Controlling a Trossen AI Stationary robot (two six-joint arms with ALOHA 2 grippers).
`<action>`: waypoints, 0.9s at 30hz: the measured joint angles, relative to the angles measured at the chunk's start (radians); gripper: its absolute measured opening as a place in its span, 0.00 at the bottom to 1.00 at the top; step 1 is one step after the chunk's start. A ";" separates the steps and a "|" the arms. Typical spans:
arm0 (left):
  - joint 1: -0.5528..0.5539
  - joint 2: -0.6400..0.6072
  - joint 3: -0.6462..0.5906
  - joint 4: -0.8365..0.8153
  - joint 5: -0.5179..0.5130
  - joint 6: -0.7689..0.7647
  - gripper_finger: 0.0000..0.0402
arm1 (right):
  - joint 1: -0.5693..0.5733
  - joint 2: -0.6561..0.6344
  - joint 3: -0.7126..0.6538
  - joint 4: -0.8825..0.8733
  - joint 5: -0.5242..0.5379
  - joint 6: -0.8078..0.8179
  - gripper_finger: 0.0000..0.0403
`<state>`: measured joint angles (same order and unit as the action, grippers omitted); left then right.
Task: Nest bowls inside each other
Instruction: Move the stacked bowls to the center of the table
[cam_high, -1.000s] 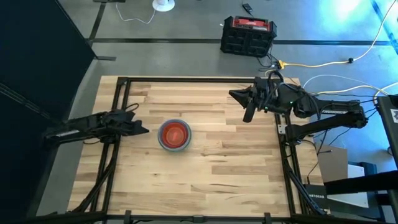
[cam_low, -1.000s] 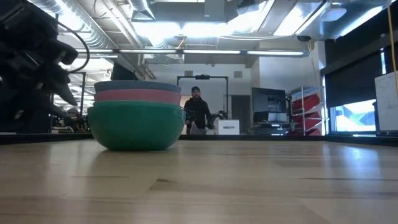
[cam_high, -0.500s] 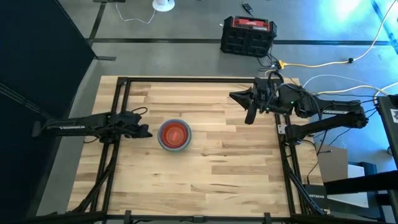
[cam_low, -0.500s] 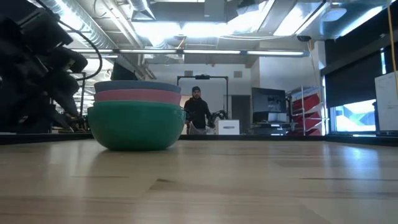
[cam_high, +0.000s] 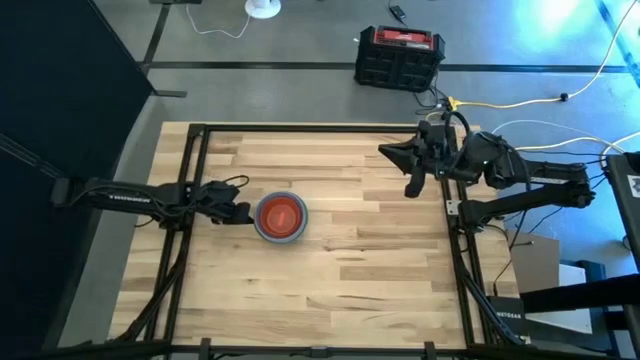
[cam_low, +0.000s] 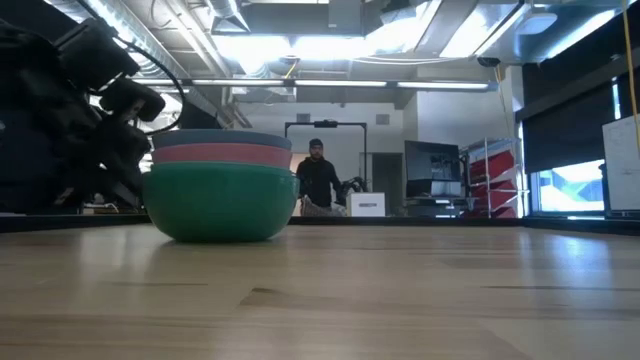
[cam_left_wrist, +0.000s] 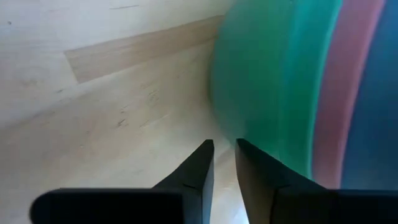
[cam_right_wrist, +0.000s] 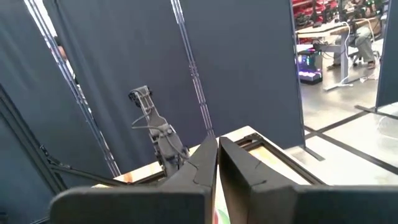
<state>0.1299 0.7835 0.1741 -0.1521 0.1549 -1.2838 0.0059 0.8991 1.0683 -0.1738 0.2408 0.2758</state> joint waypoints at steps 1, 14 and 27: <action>0.000 0.015 0.000 0.012 0.000 -0.002 0.10 | 0.000 -0.003 0.000 -0.003 -0.006 -0.003 0.00; -0.003 0.168 0.046 0.167 -0.001 -0.039 0.09 | 0.000 -0.015 0.000 -0.003 -0.078 -0.028 0.00; -0.034 0.460 0.241 0.238 -0.002 0.021 0.09 | 0.000 -0.100 0.000 -0.007 -0.147 -0.094 0.00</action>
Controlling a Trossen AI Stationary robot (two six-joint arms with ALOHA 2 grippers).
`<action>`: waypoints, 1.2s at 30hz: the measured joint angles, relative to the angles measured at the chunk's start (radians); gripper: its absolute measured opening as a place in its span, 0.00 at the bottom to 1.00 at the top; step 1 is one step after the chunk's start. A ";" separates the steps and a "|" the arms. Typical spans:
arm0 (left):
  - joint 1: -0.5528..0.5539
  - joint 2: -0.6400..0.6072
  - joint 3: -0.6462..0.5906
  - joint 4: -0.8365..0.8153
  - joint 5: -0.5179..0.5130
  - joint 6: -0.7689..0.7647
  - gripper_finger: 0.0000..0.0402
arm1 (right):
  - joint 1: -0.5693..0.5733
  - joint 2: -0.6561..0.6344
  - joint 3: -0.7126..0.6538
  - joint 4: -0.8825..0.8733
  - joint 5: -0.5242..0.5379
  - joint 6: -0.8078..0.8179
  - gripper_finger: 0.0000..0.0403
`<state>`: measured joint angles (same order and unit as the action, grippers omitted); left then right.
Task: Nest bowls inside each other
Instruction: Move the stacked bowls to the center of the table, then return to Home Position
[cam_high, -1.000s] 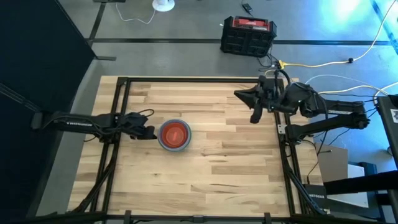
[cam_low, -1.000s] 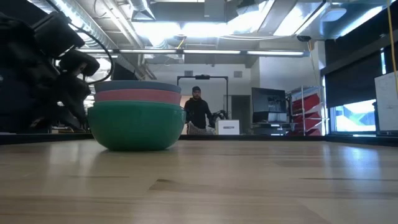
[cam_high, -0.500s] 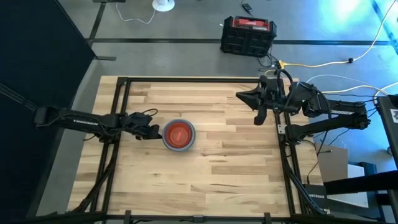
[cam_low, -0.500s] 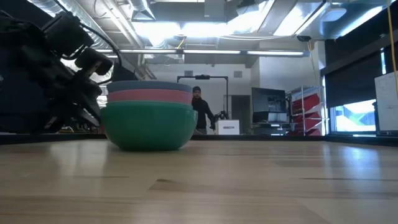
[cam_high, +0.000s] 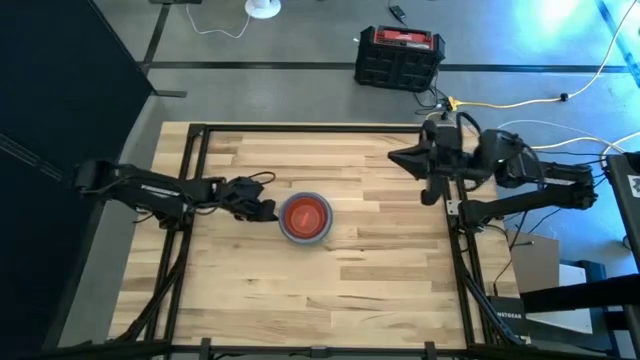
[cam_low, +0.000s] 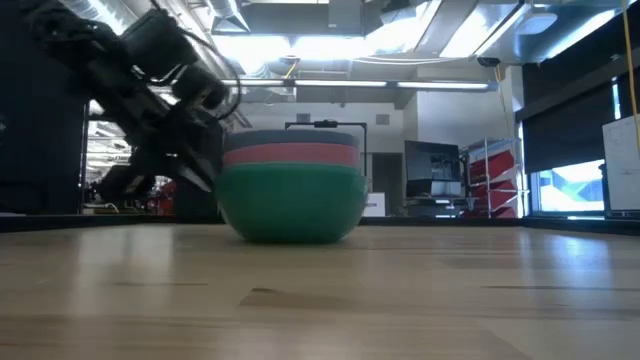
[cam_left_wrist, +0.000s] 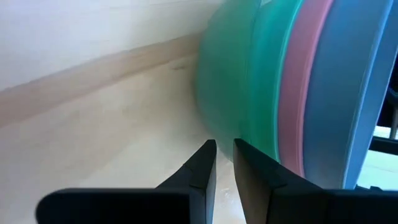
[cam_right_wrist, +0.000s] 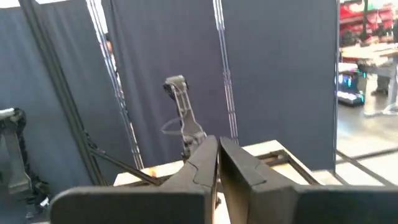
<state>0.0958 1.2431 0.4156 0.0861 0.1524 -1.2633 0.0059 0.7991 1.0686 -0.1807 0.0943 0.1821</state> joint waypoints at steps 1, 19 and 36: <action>-0.002 0.022 0.015 0.005 0.000 0.005 0.09 | 0.000 -0.007 0.000 0.000 -0.005 -0.005 0.00; -0.069 -0.066 0.203 0.146 -0.034 0.385 0.14 | 0.000 -0.271 -0.080 -0.156 -0.088 -0.005 0.00; -0.122 -0.524 0.214 0.050 -0.180 0.914 0.15 | 0.000 -0.600 -0.510 0.116 -0.106 0.141 0.00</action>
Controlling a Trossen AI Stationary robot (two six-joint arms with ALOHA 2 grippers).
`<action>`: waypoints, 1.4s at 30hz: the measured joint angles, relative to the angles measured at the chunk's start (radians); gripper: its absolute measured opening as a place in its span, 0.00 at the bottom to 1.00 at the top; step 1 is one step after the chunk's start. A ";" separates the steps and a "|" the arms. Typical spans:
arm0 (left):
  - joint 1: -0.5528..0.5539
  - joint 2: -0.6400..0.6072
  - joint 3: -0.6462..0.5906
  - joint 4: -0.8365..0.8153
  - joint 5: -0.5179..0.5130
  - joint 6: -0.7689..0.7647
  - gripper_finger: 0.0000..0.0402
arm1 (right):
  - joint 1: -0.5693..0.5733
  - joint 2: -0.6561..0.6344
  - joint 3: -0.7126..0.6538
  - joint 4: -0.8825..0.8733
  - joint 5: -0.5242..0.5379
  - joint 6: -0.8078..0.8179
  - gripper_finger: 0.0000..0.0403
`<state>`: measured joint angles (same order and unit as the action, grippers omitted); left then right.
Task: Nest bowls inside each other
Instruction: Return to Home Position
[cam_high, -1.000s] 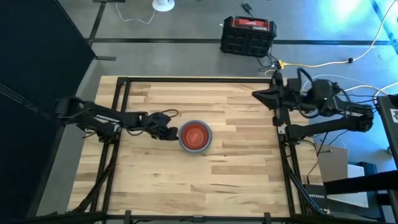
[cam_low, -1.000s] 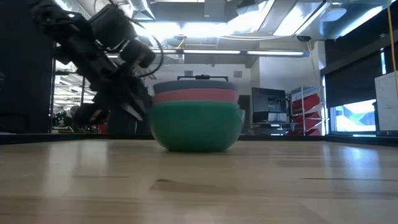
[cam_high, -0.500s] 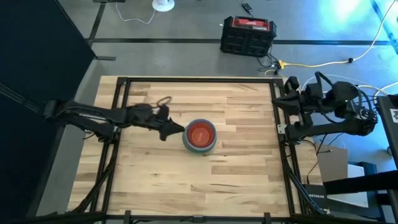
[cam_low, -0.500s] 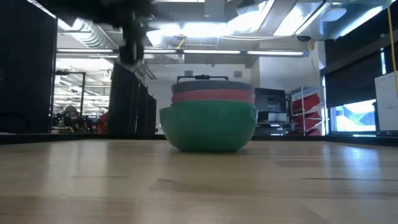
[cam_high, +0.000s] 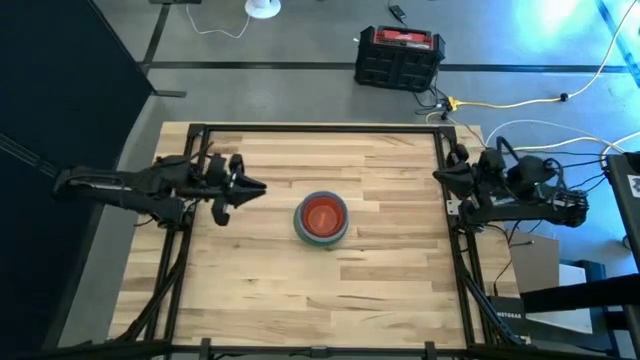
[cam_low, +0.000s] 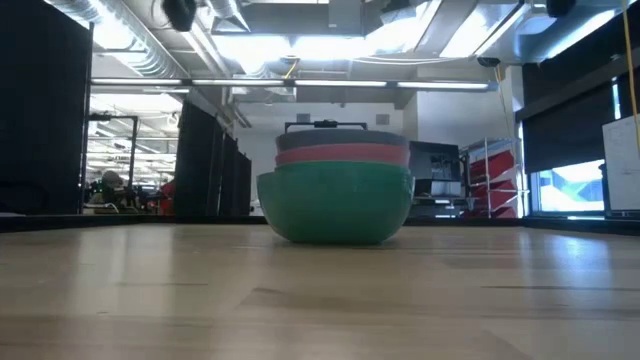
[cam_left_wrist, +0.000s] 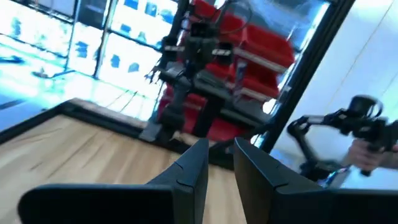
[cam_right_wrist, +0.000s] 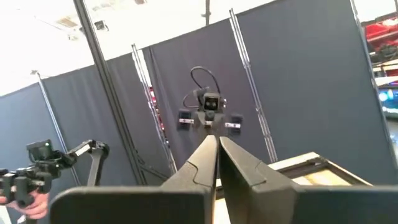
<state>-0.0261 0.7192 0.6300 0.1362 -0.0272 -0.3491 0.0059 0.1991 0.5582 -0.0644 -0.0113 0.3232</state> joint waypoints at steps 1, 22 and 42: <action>0.000 -0.022 0.000 -0.040 -0.015 0.011 0.15 | 0.000 -0.012 -0.022 0.032 0.000 0.007 0.00; 0.001 -0.521 -0.159 -0.306 -0.083 -0.021 0.15 | 0.000 -0.096 -0.329 0.446 0.080 0.009 0.00; 0.000 -0.714 -0.437 -0.133 -0.092 -0.064 0.15 | 0.000 -0.099 -0.475 0.599 0.142 0.018 0.00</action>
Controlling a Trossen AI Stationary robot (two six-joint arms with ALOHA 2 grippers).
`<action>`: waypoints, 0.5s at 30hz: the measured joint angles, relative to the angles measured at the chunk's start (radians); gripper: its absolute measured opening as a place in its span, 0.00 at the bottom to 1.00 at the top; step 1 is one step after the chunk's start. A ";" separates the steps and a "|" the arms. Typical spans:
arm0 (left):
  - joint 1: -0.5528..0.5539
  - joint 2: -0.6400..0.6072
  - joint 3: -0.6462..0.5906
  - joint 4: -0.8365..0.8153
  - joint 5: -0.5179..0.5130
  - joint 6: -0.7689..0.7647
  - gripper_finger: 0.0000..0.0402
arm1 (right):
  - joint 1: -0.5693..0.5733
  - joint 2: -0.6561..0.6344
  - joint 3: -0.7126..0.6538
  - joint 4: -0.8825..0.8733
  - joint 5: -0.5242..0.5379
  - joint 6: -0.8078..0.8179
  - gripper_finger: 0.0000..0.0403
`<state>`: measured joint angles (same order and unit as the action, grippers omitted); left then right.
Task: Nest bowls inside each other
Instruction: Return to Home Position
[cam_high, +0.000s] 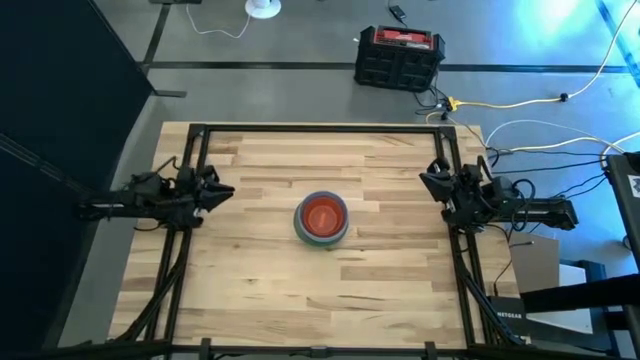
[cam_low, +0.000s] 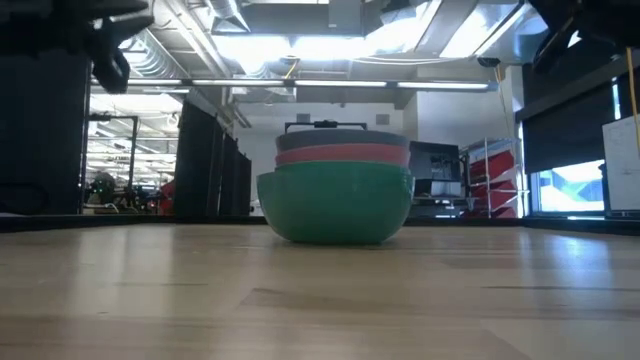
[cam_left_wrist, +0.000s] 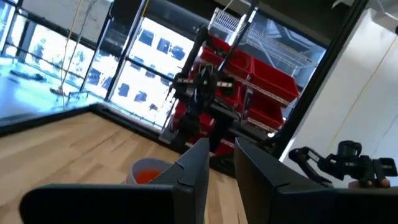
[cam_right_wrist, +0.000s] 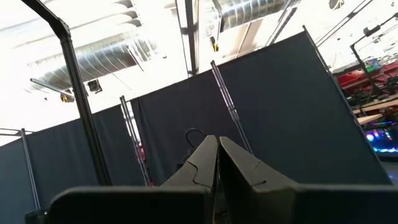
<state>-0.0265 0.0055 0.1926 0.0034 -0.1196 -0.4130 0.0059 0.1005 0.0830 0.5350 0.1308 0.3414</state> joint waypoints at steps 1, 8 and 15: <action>0.000 0.000 -0.009 0.003 0.001 -0.003 0.15 | 0.000 0.000 -0.005 0.001 0.001 0.004 0.00; 0.000 0.000 -0.074 0.027 0.007 -0.028 0.15 | 0.000 0.000 -0.040 0.006 0.006 0.030 0.00; 0.000 0.000 -0.139 0.050 0.013 -0.053 0.15 | 0.000 0.000 -0.075 0.011 0.012 0.057 0.00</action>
<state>-0.0265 0.0051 0.0538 0.0533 -0.1070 -0.4660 0.0055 0.1005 0.0084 0.5456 0.1427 0.3984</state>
